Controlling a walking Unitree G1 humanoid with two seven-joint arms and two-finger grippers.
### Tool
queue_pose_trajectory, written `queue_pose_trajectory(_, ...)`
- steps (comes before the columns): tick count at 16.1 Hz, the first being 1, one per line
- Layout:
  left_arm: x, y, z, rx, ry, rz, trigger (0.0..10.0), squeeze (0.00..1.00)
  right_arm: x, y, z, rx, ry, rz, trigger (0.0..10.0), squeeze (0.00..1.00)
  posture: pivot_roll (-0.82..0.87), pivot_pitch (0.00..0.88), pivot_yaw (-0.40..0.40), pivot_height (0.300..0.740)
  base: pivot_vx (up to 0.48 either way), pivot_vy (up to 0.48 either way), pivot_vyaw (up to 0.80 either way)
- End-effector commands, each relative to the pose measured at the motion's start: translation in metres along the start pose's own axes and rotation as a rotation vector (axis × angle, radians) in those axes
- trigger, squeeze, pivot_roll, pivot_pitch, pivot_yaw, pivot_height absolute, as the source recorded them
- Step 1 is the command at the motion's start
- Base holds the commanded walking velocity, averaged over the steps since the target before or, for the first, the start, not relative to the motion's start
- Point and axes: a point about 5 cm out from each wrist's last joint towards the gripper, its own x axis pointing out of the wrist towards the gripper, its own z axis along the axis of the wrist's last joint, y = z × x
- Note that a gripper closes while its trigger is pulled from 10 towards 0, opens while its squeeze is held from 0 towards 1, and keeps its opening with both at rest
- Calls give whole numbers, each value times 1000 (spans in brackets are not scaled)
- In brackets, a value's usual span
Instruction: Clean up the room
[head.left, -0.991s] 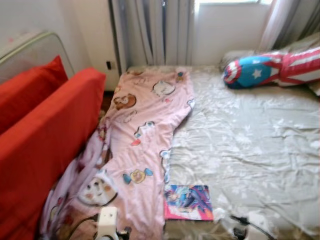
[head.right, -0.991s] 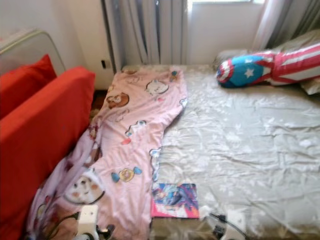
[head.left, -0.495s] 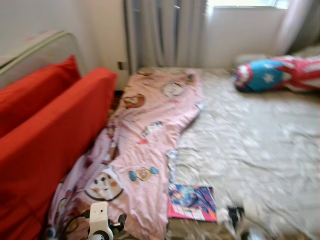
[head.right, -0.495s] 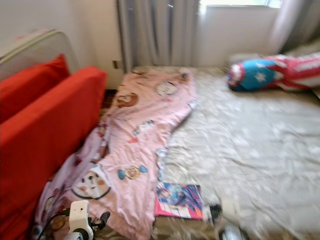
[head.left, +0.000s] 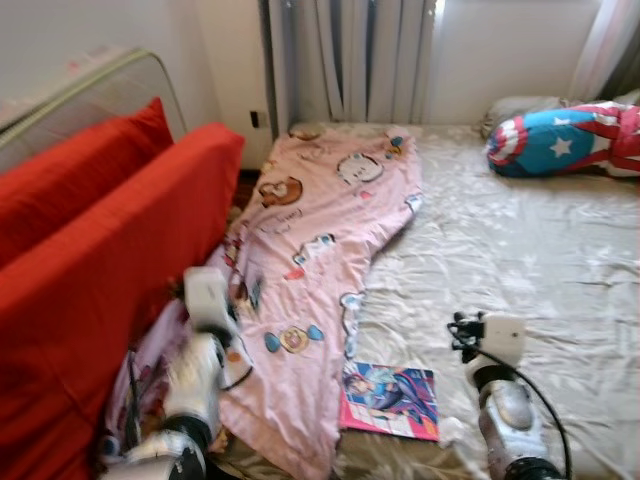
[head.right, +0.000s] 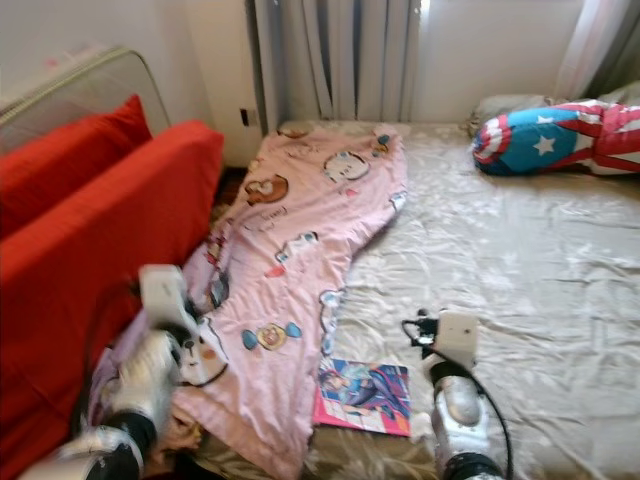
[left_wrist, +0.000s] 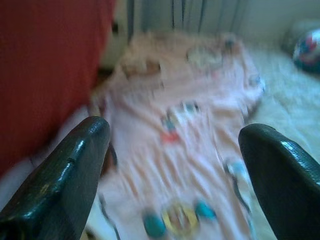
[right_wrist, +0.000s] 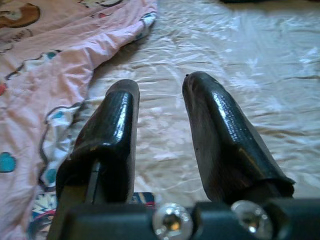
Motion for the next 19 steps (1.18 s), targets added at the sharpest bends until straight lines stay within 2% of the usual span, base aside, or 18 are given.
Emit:
queue_pose_trajectory(1, 2, 4, 7, -2, -34, 8, 10000, 0, 0, 4, 1, 17, -15, 2, 10000, 0, -99, 0, 2, 740, 0, 0, 0)
queue_pose_trajectory(4, -7, 8, -3, 39, -9, -27, 10000, 0, -2, 1, 3, 42, -49, -31, 10000, 0, -103, 0, 9, 740, 0, 0, 0)
queue_pose_trajectory(7, -10, 12, -5, 32, -10, -12, 10000, 0, -4, 0, 0, 14, -39, -31, 10000, 0, -102, 0, 4, 740, 0, 0, 0)
queue_pose_trajectory(11, -3, 6, 2, 20, -28, -32, 10000, 0, -4, -3, -3, 3, -8, -47, 10000, 0, -96, 0, -2, 740, 0, 0, 0)
queue_pose_trajectory(14, 2, 7, 8, 23, -30, -38, 10000, 0, 2, -6, 7, 0, -32, -61, 10000, 0, -115, 0, 19, 728, 0, 0, 0)
queue_pose_trajectory(19, 7, 6, 14, 12, -43, -37, 10000, 0, 6, -10, 15, 11, -58, -71, 10000, 0, -92, 0, -1, 707, 0, 0, 0)
